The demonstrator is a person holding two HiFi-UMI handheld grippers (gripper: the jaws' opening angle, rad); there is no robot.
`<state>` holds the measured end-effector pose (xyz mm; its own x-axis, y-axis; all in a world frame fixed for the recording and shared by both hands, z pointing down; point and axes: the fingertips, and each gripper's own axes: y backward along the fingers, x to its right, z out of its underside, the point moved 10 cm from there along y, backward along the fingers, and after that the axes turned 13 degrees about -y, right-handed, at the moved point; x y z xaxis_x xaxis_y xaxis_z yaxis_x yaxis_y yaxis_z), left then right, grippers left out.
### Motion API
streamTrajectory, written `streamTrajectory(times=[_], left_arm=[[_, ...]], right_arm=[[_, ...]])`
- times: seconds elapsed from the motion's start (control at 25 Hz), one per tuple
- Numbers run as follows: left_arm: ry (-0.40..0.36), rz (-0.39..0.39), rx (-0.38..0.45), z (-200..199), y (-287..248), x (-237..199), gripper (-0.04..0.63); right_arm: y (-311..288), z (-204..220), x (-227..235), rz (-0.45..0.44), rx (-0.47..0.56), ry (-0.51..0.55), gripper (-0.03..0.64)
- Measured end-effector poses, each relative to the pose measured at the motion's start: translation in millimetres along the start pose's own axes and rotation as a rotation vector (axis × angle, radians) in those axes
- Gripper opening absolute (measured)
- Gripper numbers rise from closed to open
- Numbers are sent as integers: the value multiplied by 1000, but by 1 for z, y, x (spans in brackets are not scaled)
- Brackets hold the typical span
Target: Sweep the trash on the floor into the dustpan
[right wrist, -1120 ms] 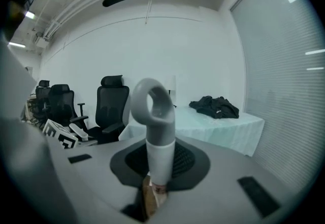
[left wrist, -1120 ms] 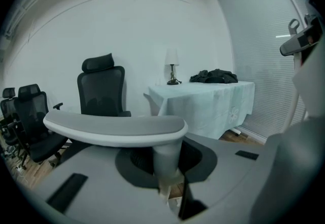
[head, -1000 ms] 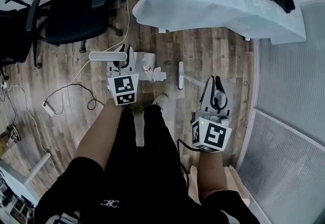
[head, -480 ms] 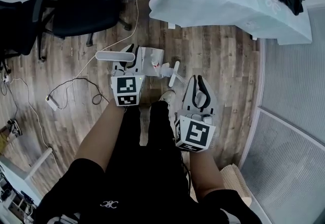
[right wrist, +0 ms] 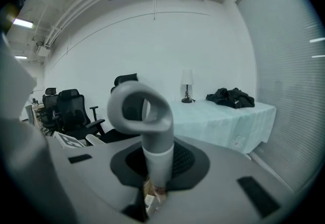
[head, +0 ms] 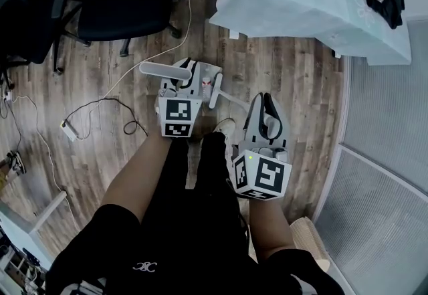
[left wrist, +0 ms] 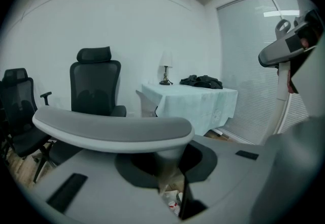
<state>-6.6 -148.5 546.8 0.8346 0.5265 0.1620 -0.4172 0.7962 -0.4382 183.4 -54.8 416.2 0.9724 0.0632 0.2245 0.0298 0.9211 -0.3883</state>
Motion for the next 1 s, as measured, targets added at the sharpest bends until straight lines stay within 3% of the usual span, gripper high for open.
streamTrajectory(times=[0.48, 1.0], left_arm=[[58, -3, -36, -1, 5, -23, 60], [-3, 2, -43, -73, 67, -30, 60]], right_arm=[[39, -49, 37, 71, 72, 1, 51], [65, -62, 50, 116, 81, 72, 51]])
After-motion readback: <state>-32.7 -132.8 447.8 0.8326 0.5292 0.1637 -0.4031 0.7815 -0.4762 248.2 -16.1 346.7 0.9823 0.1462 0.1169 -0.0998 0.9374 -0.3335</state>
